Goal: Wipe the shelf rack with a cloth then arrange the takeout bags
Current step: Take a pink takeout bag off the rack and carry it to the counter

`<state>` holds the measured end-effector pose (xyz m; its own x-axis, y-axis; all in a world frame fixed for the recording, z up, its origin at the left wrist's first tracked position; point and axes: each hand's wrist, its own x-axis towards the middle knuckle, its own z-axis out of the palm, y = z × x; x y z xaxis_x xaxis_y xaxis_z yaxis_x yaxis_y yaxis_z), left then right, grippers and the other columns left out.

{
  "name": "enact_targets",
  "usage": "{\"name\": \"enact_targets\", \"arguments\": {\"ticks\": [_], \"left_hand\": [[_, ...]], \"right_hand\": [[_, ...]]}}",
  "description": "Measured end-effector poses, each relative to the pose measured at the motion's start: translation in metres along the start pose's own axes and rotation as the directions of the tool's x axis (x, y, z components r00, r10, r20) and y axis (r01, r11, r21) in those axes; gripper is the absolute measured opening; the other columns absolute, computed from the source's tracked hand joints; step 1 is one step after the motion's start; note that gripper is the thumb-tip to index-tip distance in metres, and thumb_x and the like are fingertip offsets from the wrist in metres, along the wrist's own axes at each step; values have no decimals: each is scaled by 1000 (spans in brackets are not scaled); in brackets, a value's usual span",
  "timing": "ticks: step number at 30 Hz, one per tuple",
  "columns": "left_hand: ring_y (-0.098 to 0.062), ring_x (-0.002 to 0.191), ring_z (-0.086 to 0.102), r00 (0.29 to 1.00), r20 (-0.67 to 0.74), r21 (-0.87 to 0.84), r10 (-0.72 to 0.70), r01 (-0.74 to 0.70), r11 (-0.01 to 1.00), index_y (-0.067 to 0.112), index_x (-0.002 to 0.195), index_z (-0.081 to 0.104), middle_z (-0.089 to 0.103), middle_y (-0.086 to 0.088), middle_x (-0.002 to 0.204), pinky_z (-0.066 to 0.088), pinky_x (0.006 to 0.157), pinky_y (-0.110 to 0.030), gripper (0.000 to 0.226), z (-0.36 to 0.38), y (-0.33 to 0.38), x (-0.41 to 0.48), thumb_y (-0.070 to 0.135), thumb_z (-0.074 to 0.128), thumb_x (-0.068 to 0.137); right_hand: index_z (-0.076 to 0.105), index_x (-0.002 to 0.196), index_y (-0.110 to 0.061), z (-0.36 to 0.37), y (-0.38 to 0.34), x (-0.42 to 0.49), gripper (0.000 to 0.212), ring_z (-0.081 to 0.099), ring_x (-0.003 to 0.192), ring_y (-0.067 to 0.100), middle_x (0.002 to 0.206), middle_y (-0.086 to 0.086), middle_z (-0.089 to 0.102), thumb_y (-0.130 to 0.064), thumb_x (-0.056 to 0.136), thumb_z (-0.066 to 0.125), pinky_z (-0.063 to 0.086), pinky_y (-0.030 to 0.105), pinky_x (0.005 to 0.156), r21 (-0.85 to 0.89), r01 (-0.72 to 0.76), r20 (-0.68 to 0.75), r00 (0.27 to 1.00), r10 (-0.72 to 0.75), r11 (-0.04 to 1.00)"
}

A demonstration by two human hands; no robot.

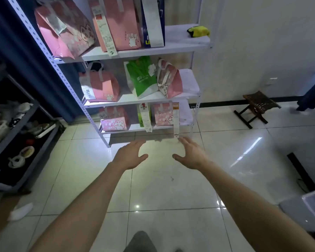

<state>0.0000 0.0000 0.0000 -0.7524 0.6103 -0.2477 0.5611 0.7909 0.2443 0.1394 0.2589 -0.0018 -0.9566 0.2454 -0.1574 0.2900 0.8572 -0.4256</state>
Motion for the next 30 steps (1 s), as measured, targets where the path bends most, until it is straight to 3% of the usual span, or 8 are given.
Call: {"name": "enact_targets", "arguments": {"ticks": [7,22,30], "left_hand": [[-20,147,52,998,64,-65,-14,19,998,36,167,34,39,9,170,48,113,-40,72,20,-1,54,59,58,104],[-19,144,54,966,258,-157,16,26,987,38,169,29,41,9,168,50,111,-38,73,77,-43,296,60,56,105],[-17,142,56,945,315,-280,-87,180,943,41,164,35,47,10,163,48,113,-39,71,149,-48,391,62,61,101]], "right_hand": [[31,165,-26,5,24,45,89,44,149,28,171,-1,33,-65,92,65,43,45,119,19,-94,84,992,92,995],[35,164,-22,41,103,258,84,45,149,23,168,-2,38,-61,96,65,42,38,118,102,-270,203,948,246,957],[37,162,-21,92,171,374,82,49,145,26,165,-1,41,-59,95,66,44,40,116,130,-312,253,928,272,941]]}}
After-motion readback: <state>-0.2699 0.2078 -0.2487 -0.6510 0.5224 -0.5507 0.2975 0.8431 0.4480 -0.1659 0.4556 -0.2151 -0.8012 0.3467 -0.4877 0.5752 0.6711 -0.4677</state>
